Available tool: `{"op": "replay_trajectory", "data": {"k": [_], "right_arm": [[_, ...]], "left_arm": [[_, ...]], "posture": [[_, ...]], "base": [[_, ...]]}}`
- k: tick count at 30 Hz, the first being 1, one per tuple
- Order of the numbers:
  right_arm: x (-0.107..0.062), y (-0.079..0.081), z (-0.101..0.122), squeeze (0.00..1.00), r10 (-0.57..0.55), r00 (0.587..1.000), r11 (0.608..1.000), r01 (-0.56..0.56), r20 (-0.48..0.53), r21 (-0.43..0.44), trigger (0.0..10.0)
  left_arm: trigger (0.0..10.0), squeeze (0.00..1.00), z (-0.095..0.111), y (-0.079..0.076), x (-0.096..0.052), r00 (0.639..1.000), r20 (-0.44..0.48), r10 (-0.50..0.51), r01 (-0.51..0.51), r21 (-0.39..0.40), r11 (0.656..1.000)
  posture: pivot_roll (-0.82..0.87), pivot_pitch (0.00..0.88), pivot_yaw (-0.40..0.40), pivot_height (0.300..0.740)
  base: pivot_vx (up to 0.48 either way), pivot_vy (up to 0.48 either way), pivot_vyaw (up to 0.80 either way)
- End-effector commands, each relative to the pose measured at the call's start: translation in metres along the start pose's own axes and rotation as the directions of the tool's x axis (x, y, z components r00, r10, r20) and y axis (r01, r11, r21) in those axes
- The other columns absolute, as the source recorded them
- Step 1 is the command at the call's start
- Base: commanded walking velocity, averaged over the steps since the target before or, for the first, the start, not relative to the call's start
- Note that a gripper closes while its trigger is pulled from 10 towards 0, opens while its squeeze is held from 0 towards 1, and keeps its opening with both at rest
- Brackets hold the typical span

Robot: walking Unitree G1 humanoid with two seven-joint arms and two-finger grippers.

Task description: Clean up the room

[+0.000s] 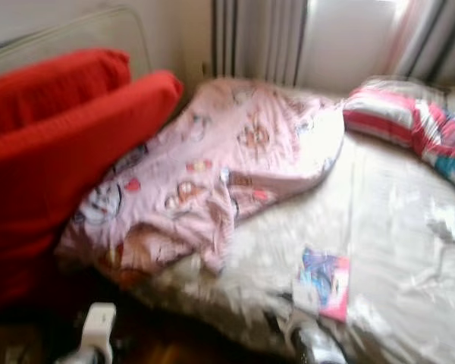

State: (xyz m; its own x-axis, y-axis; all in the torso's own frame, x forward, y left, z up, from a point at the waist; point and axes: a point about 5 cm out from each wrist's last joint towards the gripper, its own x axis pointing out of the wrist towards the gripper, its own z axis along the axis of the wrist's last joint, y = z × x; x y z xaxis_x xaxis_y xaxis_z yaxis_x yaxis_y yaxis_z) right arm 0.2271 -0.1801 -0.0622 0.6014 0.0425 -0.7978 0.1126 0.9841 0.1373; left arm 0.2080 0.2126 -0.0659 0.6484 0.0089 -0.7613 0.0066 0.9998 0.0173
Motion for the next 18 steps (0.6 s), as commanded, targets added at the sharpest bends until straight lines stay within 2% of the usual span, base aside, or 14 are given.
{"op": "replay_trajectory", "data": {"k": [1,9,18], "right_arm": [[0.0007,0.0033,0.0033,0.0,0.004,1.0,1.0,-0.004,0.007,-0.007,10.0],[0.0007,0.0032,0.0025,0.0,0.002,1.0,1.0,-0.002,0.006,-0.009,10.0],[0.0008,0.0037,0.0034,0.0,-0.006,1.0,1.0,0.006,0.011,0.011,10.0]], "left_arm": [[10.0,0.0,-0.0008,0.0017,0.0,1.0,-0.017,0.008,-0.008,-0.027,1.0],[10.0,0.0,0.0013,-0.0072,0.0018,1.0,-0.008,-0.02,0.019,-0.05,0.999],[10.0,0.0,-0.0075,-0.0009,-0.0015,1.0,-0.012,-0.019,0.018,-0.063,0.998]], "posture": [[0.02,0.0,-0.015,0.74],[0.01,0.0,-0.014,0.74],[0.02,0.0,-0.013,0.74]], "base": [[0.0,0.0,-0.75],[0.0,0.0,-0.75],[0.0,0.0,-0.75]]}}
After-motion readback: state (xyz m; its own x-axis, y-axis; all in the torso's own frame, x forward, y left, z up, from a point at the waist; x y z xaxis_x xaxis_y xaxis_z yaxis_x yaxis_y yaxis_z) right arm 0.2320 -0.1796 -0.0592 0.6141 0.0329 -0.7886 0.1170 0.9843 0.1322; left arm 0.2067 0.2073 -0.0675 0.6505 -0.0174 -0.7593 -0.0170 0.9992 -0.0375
